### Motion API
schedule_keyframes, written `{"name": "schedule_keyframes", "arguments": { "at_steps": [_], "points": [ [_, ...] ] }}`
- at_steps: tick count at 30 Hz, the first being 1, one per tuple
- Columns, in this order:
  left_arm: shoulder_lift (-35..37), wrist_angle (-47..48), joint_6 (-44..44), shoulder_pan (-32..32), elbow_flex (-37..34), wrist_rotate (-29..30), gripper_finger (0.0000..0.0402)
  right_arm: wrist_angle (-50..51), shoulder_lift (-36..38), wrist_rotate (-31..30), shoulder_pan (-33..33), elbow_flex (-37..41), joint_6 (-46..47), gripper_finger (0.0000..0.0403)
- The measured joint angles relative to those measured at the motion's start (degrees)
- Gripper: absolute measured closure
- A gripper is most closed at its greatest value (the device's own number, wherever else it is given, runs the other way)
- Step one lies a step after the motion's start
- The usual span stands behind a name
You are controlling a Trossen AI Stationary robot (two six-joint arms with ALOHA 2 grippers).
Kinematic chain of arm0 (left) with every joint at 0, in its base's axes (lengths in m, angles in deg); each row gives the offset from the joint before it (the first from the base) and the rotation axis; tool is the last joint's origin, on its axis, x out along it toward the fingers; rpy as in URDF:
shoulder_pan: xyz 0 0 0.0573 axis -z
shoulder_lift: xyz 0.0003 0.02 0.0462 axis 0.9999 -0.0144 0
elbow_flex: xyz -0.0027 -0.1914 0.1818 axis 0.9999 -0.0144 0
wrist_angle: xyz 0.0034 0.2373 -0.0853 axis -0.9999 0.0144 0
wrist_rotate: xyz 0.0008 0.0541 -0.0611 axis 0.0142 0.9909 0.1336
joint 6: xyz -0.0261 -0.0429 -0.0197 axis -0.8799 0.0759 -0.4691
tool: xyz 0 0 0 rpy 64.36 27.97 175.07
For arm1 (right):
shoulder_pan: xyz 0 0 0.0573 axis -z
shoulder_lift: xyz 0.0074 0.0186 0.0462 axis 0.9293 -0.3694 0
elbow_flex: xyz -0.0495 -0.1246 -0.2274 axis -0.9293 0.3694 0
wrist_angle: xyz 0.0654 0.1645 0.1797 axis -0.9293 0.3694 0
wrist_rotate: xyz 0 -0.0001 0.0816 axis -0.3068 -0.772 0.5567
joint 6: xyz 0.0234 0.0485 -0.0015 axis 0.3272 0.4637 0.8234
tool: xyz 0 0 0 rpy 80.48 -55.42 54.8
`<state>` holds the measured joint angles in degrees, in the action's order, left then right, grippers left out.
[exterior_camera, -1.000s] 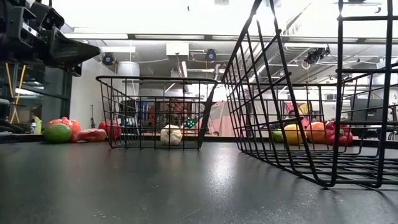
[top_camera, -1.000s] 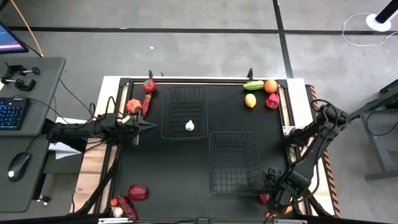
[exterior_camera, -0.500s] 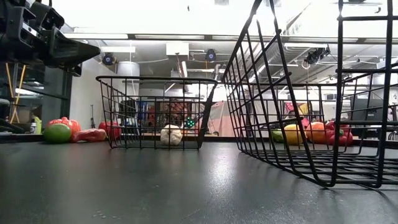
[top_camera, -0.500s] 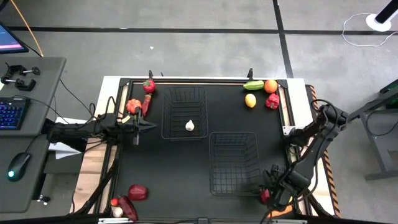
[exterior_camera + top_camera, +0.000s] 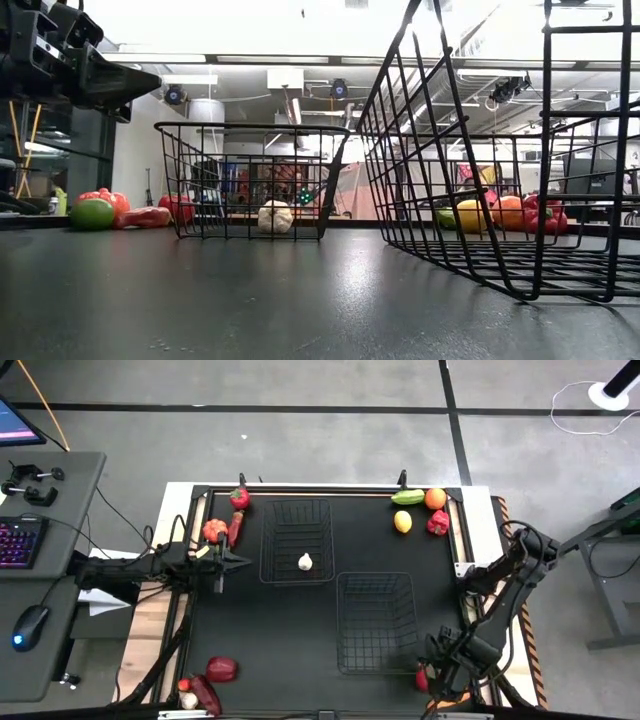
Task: Sort produce into baskets
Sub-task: Put the bottom right red tomato into the bottom black wire basket
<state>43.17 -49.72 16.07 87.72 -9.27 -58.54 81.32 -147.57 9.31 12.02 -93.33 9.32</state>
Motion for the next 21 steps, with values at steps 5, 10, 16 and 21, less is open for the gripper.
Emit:
{"name": "schedule_keyframes", "arguments": {
  "at_steps": [5, 10, 16, 21],
  "points": [
    [0.00, 0.00, 0.00, -0.01, 0.00, 0.01, 0.0401, -1.05, 0.00, 0.48, -0.80, 0.00, 0.29, 0.0011],
    [-0.01, -0.01, 0.00, -0.01, 0.00, 0.00, 0.0401, -5.97, 0.00, 0.41, -0.73, 0.00, -4.10, 0.0011],
    [0.00, -0.02, 0.00, -0.02, 0.00, 0.00, 0.0401, -6.79, -1.16, 0.54, -0.76, 0.00, -5.21, 0.0011],
    [0.00, -0.02, 0.00, -0.02, 0.00, 0.00, 0.0401, -6.08, -4.04, 0.32, -0.76, 0.00, -5.83, 0.0010]
  ]
}}
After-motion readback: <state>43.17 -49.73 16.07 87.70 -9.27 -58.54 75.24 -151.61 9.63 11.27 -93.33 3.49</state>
